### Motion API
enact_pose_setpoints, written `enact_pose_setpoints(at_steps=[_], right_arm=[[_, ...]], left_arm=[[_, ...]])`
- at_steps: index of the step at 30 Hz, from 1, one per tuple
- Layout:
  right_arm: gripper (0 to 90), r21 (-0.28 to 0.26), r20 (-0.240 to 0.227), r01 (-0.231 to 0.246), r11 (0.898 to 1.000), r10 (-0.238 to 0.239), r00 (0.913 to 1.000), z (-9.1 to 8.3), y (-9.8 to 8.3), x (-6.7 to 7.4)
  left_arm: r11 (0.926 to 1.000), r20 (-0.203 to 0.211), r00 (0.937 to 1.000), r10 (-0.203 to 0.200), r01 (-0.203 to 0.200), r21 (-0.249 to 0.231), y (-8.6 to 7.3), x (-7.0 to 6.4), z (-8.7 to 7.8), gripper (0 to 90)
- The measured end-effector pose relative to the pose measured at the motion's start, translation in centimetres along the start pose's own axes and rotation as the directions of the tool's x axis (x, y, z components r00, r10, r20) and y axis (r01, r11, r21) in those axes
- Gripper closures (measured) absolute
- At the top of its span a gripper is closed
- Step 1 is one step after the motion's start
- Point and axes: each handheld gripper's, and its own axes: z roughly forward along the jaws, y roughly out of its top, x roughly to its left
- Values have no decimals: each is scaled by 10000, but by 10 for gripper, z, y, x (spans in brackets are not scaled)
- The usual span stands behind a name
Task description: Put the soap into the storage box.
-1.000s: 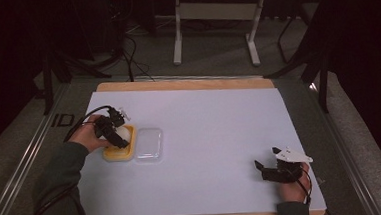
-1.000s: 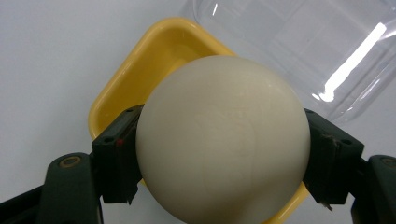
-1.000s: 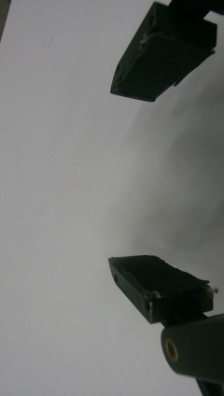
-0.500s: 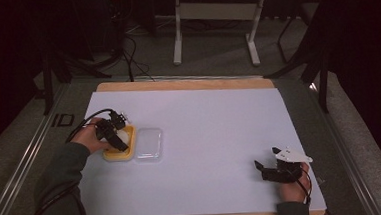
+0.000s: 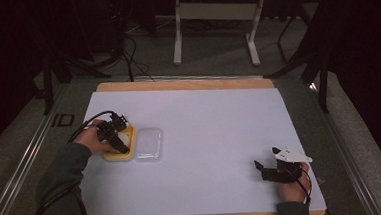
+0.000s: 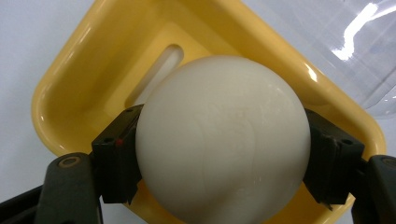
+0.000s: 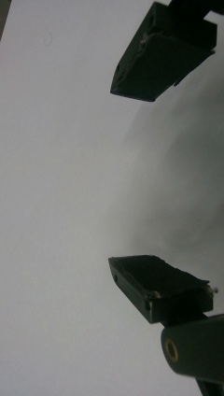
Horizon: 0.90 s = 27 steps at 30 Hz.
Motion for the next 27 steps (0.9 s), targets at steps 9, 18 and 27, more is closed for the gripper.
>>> enact_pose_setpoints(at_steps=[9,18,27], right_arm=[[146,-15,-5,7,10000,-7,10000,0,0,0],[146,-14,3,46,10000,-46,10000,0,0,0],[145,-20,18,42,10000,-42,10000,0,0,0]], left_arm=[[9998,235,9997,29,-34,171,0,2,2,170],[9997,214,9997,75,-70,-239,-3,1,-5,94],[9978,88,9998,174,-168,-641,-11,1,-24,78]])
